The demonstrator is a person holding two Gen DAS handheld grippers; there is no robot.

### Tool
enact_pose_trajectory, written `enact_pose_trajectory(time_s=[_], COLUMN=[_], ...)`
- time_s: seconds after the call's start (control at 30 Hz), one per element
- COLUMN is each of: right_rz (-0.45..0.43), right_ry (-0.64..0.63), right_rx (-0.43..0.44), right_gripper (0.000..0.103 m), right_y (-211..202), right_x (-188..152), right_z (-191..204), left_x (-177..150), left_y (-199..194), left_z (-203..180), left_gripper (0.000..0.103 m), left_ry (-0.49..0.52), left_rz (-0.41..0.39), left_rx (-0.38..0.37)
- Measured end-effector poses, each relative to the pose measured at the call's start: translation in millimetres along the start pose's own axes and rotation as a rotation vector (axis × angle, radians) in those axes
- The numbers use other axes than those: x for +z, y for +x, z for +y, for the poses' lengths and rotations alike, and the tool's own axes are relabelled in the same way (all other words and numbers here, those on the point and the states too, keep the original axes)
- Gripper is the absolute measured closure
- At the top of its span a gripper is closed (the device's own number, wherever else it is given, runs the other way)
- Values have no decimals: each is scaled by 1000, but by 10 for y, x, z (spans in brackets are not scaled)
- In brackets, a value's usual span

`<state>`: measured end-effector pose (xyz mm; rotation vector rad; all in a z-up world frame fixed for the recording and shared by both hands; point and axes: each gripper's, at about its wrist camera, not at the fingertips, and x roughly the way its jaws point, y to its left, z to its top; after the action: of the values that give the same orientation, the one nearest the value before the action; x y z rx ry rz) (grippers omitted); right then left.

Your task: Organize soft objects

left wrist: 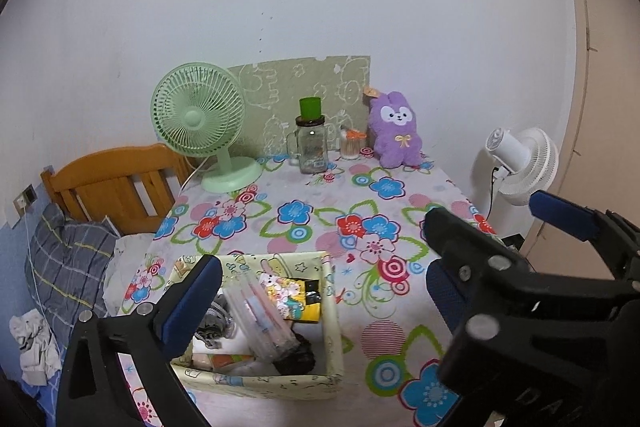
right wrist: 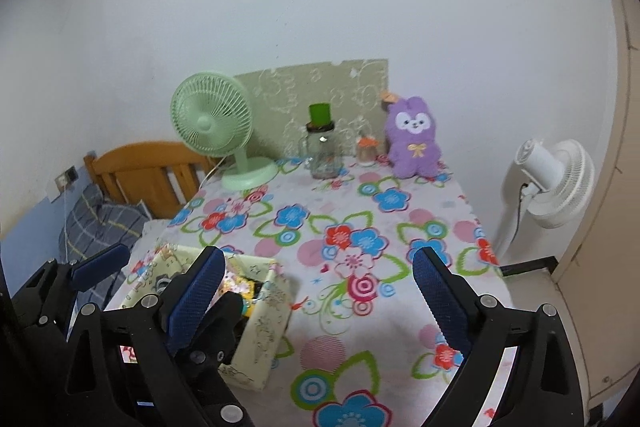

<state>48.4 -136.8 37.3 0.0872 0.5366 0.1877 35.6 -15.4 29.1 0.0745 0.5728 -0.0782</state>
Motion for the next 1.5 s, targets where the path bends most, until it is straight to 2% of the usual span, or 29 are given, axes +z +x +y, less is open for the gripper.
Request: enact_pose_trajectory(time_s=[0.4,0.73,1.5], right_rz=[-88,-128,-141], right_ry=[45,81,53], right_rx=[-75,-142,-146], right_gripper=[6,4,3], right_y=[-408,-601,-663], right_x=[-15,-78,-96], right_z=[-308,-473,-368], left_x=[4,-23,-39], left_y=[-263,-412,-520], left_z=[-172,-140,228], left_gripper=[0,0,0], left_ry=[16,3,-99], left_rz=[-43,-77,-108], left_rx=[18,29,70])
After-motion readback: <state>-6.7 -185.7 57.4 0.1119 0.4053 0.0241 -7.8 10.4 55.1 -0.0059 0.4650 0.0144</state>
